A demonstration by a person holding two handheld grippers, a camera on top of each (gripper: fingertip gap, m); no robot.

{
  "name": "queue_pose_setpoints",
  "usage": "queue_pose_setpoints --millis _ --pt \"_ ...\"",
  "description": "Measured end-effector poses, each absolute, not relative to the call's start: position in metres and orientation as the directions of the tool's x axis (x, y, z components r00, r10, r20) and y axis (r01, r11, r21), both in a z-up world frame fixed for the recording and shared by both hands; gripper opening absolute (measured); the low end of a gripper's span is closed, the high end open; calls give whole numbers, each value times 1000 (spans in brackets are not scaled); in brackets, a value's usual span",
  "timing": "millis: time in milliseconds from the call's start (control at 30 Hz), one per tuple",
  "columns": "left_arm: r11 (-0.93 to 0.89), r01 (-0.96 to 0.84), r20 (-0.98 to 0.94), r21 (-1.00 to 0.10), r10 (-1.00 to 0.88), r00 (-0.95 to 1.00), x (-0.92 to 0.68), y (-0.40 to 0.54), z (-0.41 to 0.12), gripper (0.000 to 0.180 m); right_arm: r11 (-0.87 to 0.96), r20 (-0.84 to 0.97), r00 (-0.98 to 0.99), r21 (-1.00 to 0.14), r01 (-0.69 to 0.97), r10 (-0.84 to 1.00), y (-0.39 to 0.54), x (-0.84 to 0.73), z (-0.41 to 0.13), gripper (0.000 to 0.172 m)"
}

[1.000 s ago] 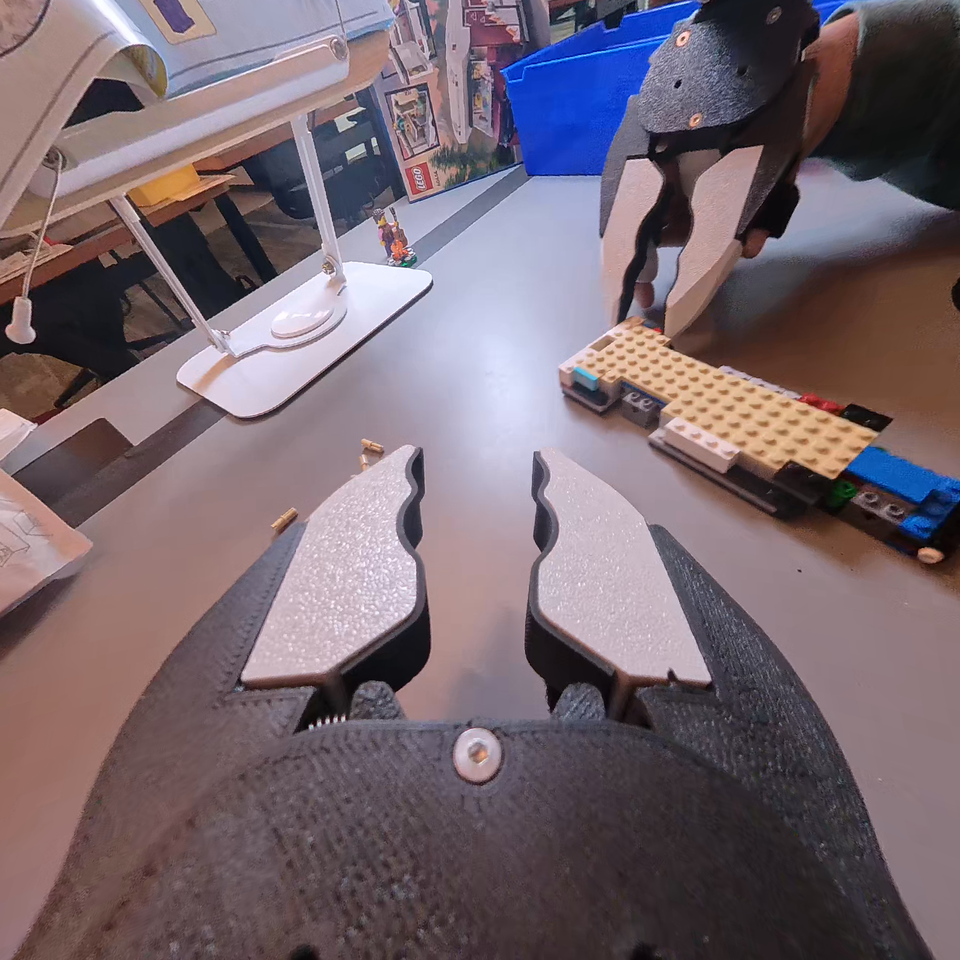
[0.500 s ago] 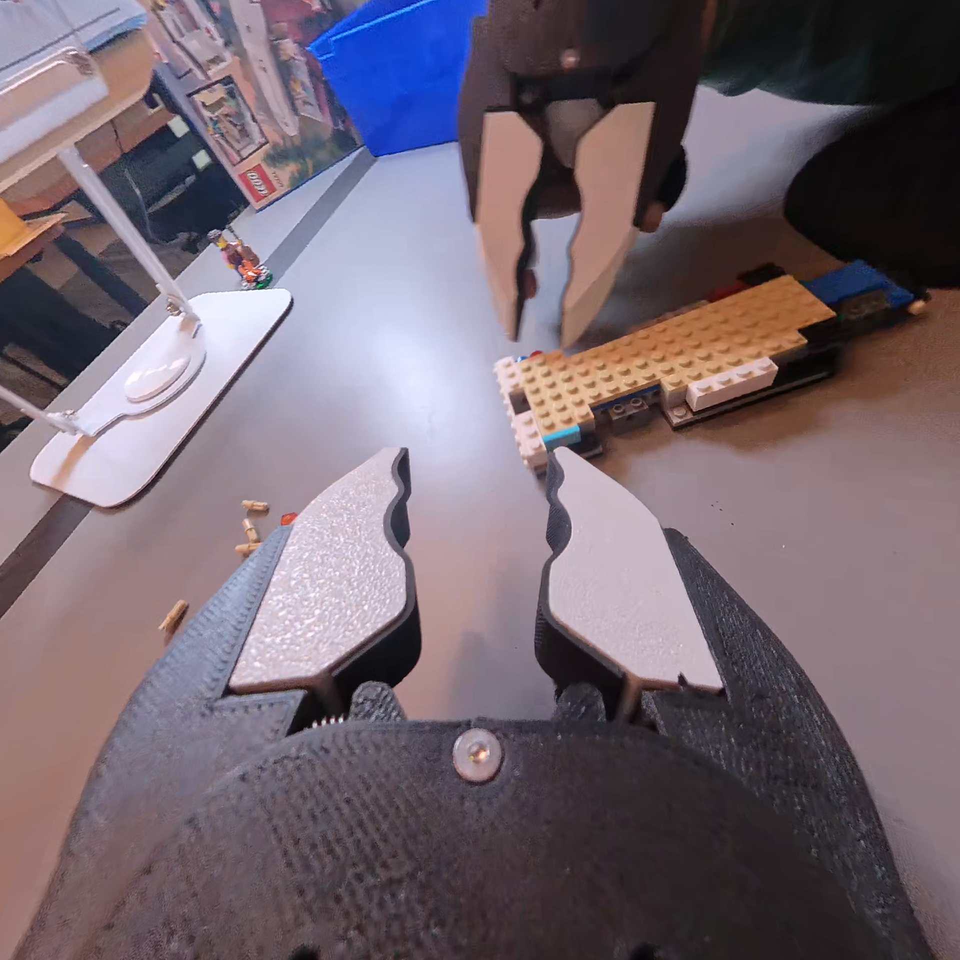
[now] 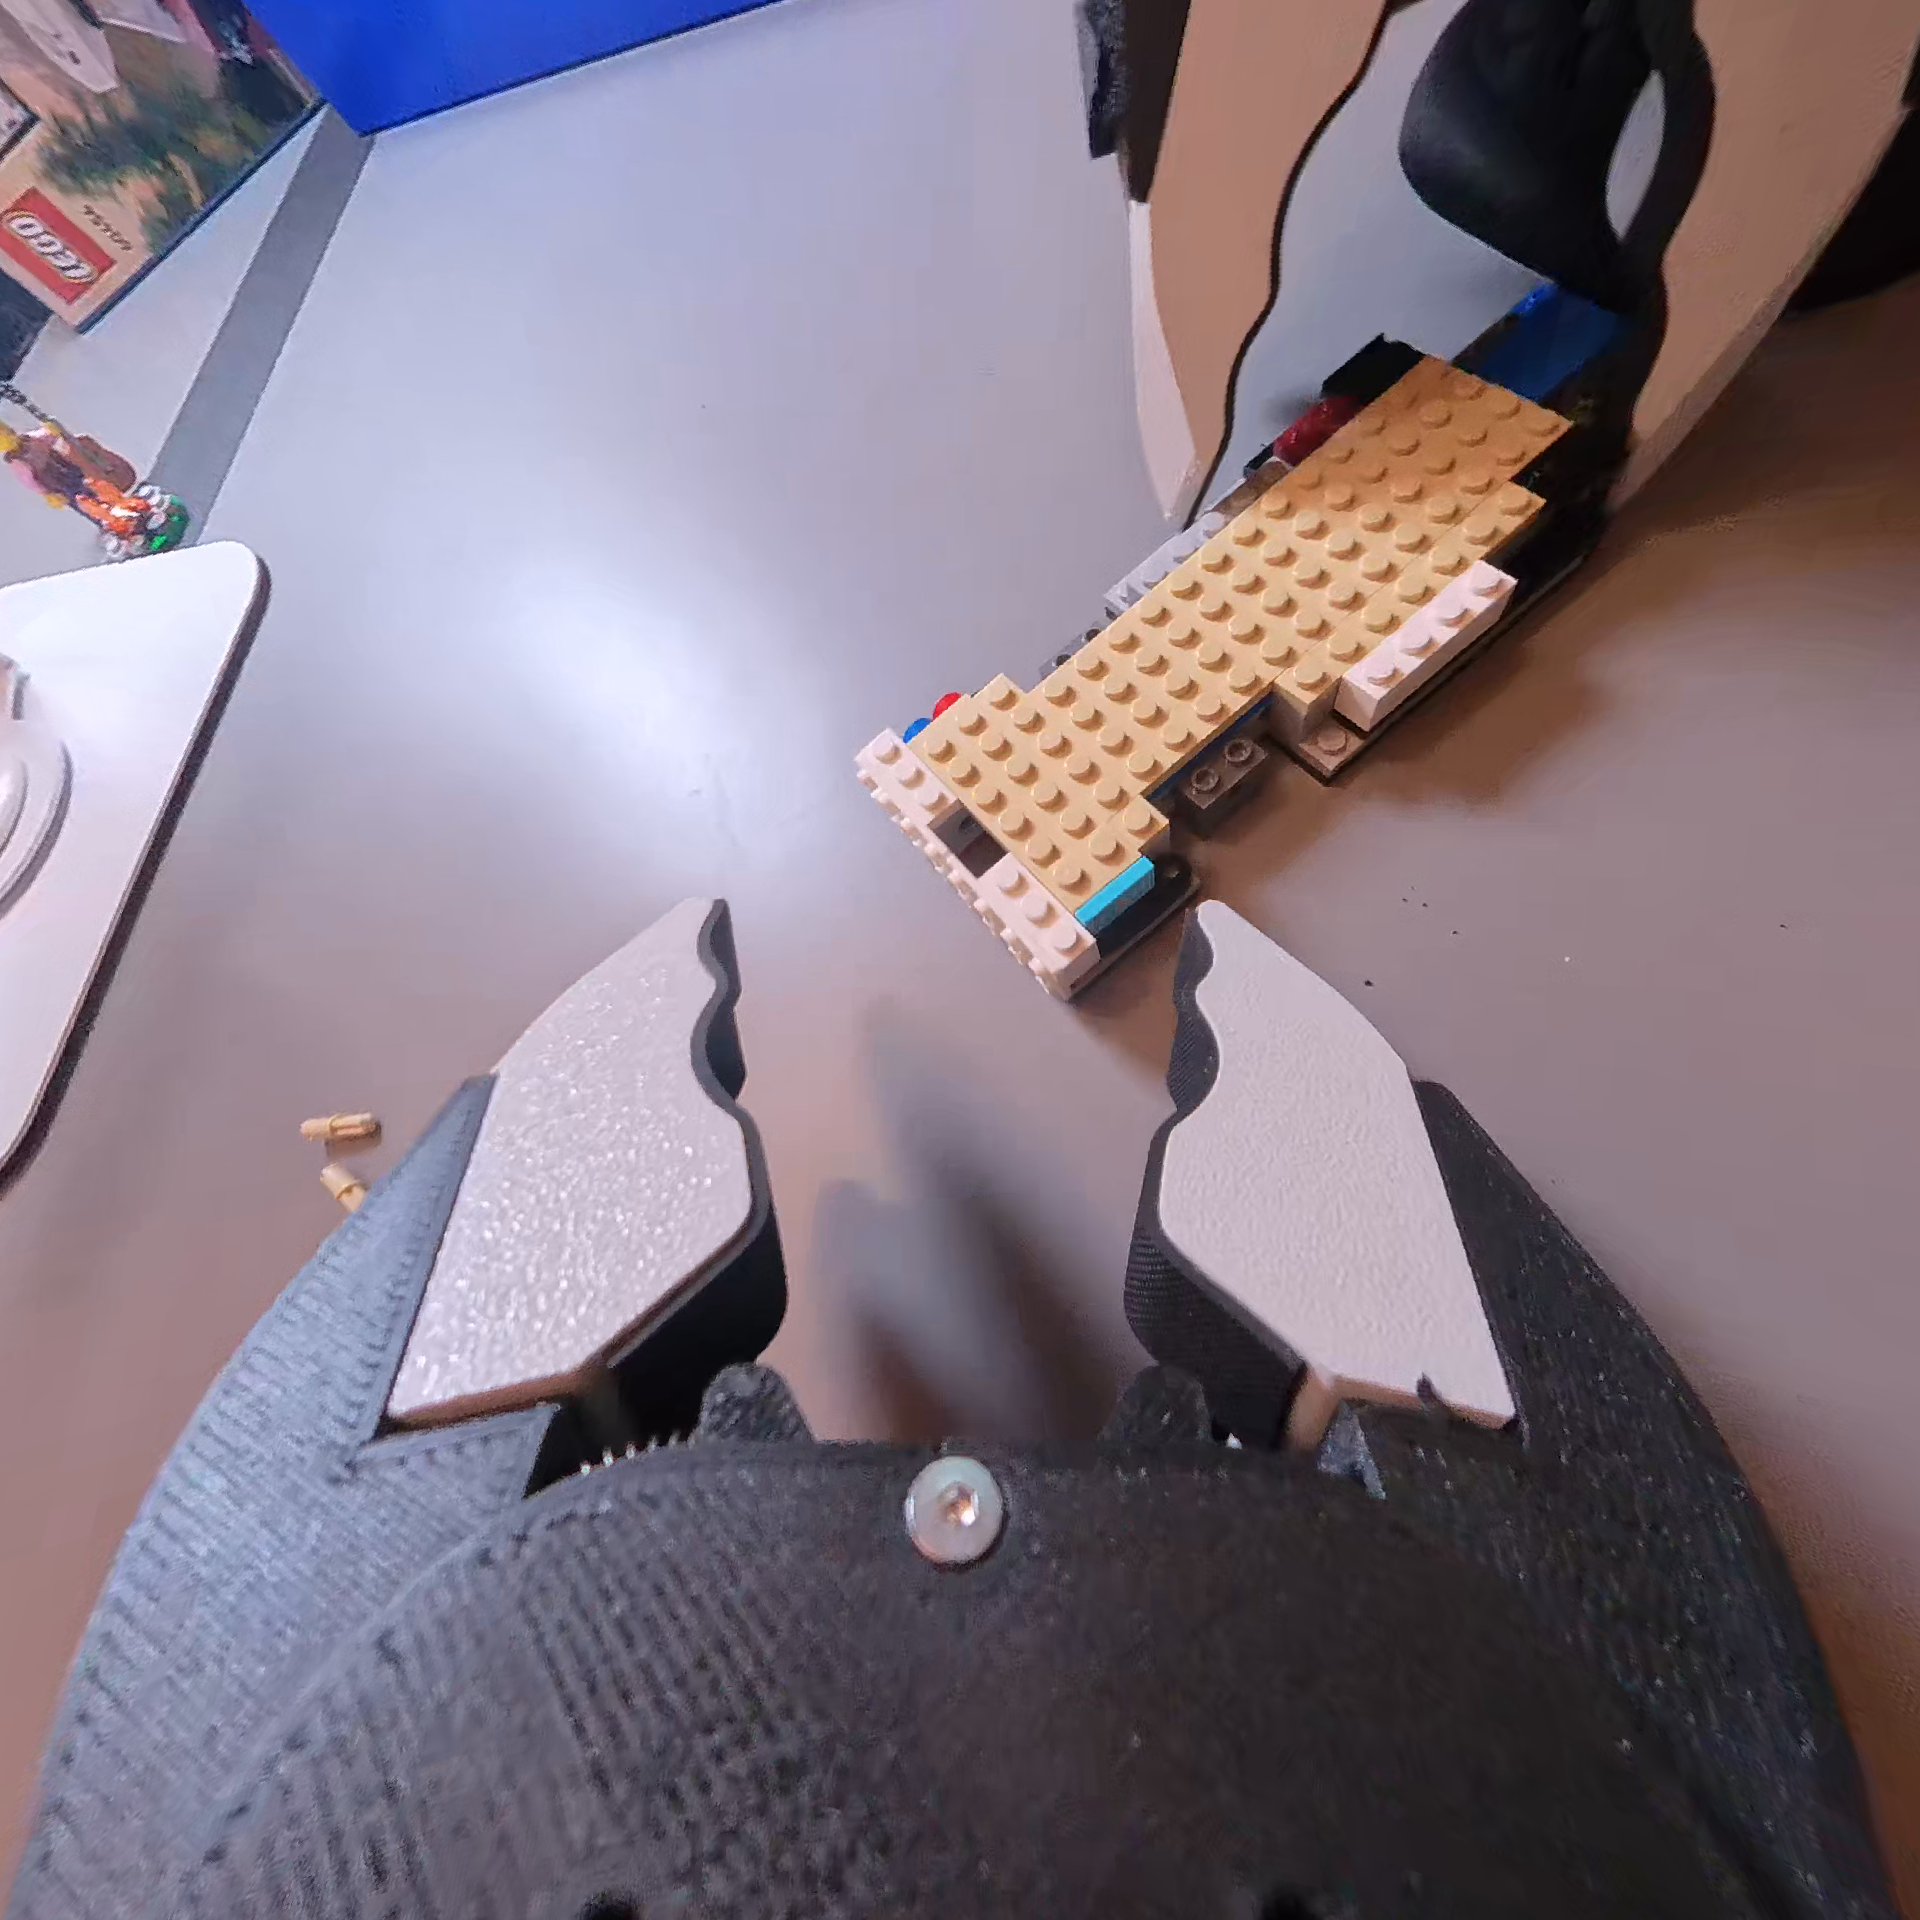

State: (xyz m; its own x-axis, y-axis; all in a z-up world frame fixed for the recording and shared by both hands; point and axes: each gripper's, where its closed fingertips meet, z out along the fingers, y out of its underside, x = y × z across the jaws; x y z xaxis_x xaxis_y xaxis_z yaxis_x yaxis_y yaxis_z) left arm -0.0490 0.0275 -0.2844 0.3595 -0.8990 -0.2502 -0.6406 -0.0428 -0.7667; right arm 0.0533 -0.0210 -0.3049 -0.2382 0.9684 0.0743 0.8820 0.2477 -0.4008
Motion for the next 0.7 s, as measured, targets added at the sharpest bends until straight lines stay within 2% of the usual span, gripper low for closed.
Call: queue_pose_setpoints --millis 200,267,300,400,600,700 --pt "-23 -710 -237 -703 -934 266 -47 7 -295 102 560 183 -536 -399 726 824 -16 34 -301 63" --pt "-23 -694 -221 -720 -940 260 -44 2 -296 100 613 238 -567 -379 693 788 -11 26 -299 58" --pt "-30 -691 -209 -722 -943 259 -43 -1 -297 96 614 250 -562 -374 695 788 -8 23 -299 58" --pt "-9 -711 -239 -704 -939 248 -49 -2 -297 64 535 256 -470 -399 745 845 7 24 -297 57" --pt "-48 -755 -279 -654 -912 300 -73 3 -296 59 301 151 -262 -559 772 953 24 43 -295 55" --pt "-52 -791 -316 -610 -899 302 -83 5 -291 73 272 124 -247 -585 764 961 21 44 -301 52"
